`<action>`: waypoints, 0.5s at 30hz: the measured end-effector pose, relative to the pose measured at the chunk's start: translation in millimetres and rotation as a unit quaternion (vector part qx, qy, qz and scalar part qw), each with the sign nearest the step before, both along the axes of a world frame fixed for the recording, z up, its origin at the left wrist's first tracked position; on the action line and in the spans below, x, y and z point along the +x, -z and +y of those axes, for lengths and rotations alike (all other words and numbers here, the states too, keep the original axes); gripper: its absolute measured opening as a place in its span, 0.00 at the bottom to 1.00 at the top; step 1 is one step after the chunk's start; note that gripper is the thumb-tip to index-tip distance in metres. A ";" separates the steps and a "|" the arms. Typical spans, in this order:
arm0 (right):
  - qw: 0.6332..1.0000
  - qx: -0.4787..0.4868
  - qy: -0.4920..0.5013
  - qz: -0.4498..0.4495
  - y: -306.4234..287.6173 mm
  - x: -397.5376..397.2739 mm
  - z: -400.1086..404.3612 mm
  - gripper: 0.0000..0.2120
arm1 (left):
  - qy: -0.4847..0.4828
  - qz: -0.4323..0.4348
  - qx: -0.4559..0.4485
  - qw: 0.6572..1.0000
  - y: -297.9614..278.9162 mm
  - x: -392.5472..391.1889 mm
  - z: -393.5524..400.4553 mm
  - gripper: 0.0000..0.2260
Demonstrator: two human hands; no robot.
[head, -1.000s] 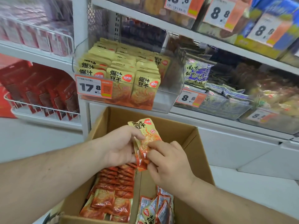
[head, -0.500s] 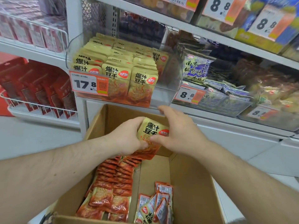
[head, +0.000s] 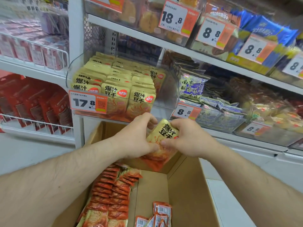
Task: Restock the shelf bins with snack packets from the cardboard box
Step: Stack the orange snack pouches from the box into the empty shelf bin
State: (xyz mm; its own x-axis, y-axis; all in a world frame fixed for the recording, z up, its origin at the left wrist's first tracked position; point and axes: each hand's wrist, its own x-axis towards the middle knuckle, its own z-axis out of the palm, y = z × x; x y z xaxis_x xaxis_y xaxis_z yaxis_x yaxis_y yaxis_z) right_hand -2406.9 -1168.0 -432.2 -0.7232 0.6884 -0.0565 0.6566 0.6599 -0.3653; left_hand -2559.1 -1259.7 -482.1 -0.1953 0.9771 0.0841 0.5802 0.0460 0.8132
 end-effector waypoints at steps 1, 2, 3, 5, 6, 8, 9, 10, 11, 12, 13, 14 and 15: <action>1.000 0.014 0.017 0.003 -15.8 -3.3 4.6 0.11 | -0.021 0.006 0.029 0.999 -6.1 -6.1 2.0 0.26; 0.999 0.032 0.037 0.009 -33.1 -8.2 10.1 0.12 | -0.043 0.023 0.061 0.997 -12.0 -13.3 3.7 0.25; 0.997 0.054 0.059 0.013 -50.5 -13.8 15.4 0.14 | -0.064 0.054 0.087 0.993 -16.7 -20.1 4.6 0.23; 0.990 0.104 0.097 0.006 -81.9 -29.8 29.7 0.18 | -0.103 0.160 0.097 0.977 -22.0 -31.9 7.1 0.21; 0.986 0.125 0.111 0.001 -93.5 -39.7 38.6 0.18 | -0.115 0.218 0.084 0.965 -22.6 -36.2 8.8 0.21; 0.979 0.155 0.132 -0.010 -107.7 -61.9 56.6 0.16 | -0.125 0.304 0.045 0.943 -22.3 -40.8 12.1 0.23; 0.975 0.170 0.138 -0.020 -110.7 -72.9 64.5 0.14 | -0.123 0.329 0.029 0.936 -21.8 -41.8 13.2 0.24; 0.972 0.184 0.141 -0.036 -111.7 -83.8 73.1 0.12 | -0.118 0.346 0.019 0.931 -19.9 -43.3 14.6 0.25; 0.970 0.194 0.139 -0.052 -111.5 -93.7 80.2 0.11 | -0.113 0.357 0.015 0.927 -18.6 -44.9 15.6 0.25; 0.969 0.197 0.139 -0.062 -110.4 -102.4 86.6 0.09 | -0.109 0.361 0.014 0.926 -17.2 -47.5 16.6 0.26; 0.968 0.195 0.142 -0.067 -109.0 -110.8 91.9 0.08 | -0.109 0.359 0.014 0.927 -16.2 -50.4 17.6 0.26; 0.968 0.195 0.146 -0.065 -106.0 -119.0 100.4 0.07 | -0.111 0.354 0.017 0.928 -15.2 -53.8 18.5 0.26; 0.966 0.199 0.148 -0.072 -103.3 -126.1 106.0 0.05 | -0.113 0.347 0.020 0.931 -14.3 -56.6 19.6 0.26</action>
